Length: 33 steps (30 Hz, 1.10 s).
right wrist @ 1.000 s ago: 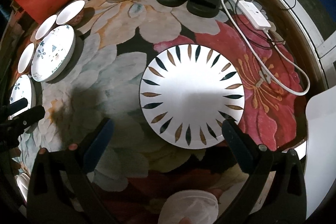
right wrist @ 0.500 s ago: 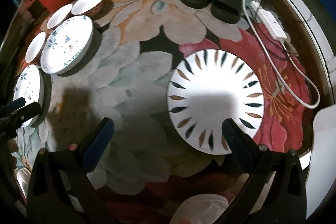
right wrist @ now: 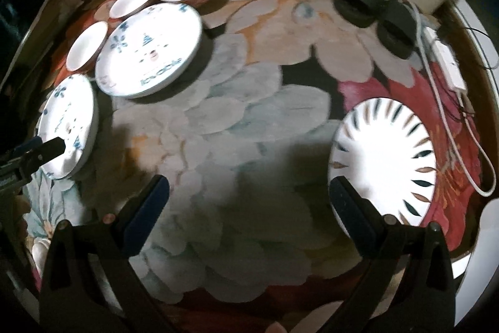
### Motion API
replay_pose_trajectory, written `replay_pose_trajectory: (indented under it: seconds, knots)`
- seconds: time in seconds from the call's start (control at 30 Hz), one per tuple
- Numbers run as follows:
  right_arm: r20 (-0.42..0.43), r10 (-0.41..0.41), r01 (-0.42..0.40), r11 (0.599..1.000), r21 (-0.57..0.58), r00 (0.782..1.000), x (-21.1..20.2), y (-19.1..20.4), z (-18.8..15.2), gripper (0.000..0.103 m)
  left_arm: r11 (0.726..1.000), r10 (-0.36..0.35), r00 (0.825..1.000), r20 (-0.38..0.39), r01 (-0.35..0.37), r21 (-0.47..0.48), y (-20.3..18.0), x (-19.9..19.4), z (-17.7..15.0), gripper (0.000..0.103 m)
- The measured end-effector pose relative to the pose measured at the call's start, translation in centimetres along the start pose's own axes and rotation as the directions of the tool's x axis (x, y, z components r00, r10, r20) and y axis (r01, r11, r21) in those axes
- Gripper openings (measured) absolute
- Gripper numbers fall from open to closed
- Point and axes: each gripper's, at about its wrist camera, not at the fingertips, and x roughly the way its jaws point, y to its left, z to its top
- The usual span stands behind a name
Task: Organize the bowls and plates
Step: 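Grasp the rim of the nearest 'lovable' bear plate with both tools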
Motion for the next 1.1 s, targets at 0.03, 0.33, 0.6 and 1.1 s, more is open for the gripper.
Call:
replay_pose_trajectory:
  seconds: [0.03, 0.33, 0.6, 1.1]
  knots:
    - [-0.006, 0.004, -0.004, 1.0, -0.012, 1.0, 0.1, 0.5, 0.1, 0.103, 1.0, 0.004, 1.0, 0.001, -0.004, -0.011, 0.6, 0.0, 0.0, 0.102]
    - [-0.052, 0.038, -0.045, 0.989, -0.139, 0.998, 1.3, 6.2, 2.3, 0.103, 0.995, 0.049, 0.999, 0.013, -0.048, -0.09, 5.6, 0.0, -0.2, 0.102]
    - [-0.047, 0.073, -0.082, 0.967, -0.241, 0.996, 2.4, 12.0, 4.1, 0.103, 0.985, 0.08, 0.997, 0.005, -0.079, -0.154, 9.5, 0.1, -0.1, 0.102]
    - [-0.113, 0.18, -0.203, 0.948, -0.244, 0.977, 6.7, 17.3, 5.2, 0.089, 0.968, 0.094, 0.996, 0.005, -0.09, -0.236, 15.0, 1.4, 1.4, 0.097]
